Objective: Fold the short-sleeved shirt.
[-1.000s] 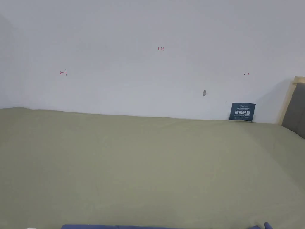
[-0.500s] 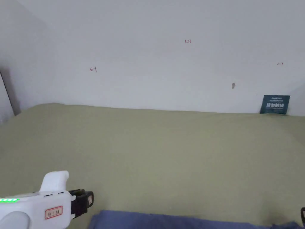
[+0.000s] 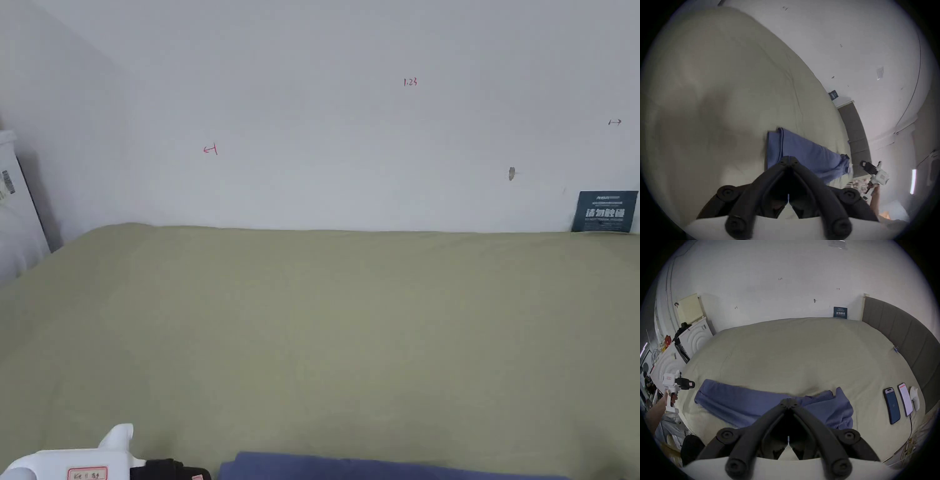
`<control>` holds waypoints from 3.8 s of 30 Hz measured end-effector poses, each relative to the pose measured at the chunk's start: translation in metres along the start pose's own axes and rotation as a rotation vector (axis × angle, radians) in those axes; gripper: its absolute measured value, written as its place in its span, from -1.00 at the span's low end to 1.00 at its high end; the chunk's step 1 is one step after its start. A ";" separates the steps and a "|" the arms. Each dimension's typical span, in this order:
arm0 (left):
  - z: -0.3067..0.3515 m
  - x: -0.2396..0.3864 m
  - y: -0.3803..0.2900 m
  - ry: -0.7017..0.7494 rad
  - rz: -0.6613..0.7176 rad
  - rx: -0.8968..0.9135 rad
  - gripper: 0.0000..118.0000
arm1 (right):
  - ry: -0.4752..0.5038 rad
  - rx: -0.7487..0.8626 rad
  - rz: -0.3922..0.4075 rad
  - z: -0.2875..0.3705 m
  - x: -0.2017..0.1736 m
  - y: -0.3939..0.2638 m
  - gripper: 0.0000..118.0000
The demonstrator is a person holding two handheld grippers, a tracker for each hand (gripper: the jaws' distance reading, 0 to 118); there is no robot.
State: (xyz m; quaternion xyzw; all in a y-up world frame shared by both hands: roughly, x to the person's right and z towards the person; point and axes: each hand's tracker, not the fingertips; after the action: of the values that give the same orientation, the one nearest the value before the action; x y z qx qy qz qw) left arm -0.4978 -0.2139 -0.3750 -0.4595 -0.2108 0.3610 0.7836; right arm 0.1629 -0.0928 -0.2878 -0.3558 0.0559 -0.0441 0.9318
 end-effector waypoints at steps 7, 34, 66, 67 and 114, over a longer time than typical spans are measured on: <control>-0.020 -0.027 0.014 -0.024 0.043 -0.065 0.11 | 0.014 -0.007 0.022 -0.002 -0.008 0.000 -1.00; -0.069 0.145 -0.001 -0.175 -0.247 -0.107 -0.90 | 0.079 -0.003 0.037 -0.003 -0.011 0.001 -1.00; -0.257 0.199 -0.115 -0.351 -0.047 -0.340 -0.98 | 0.082 0.064 -0.052 -0.005 0.017 0.004 -1.00; -0.270 0.197 -0.128 -0.317 -0.022 -0.356 -0.98 | 0.079 0.067 -0.050 -0.004 0.017 0.003 -1.00; -0.185 0.116 -0.069 -0.206 0.004 -0.226 -0.88 | 0.053 -0.006 -0.025 -0.008 0.017 -0.010 -1.00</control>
State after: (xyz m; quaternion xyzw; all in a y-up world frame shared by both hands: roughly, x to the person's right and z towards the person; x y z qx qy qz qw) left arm -0.2742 -0.2533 -0.4052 -0.5056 -0.3286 0.3818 0.7004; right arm 0.1782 -0.1072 -0.2886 -0.3579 0.0764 -0.0648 0.9284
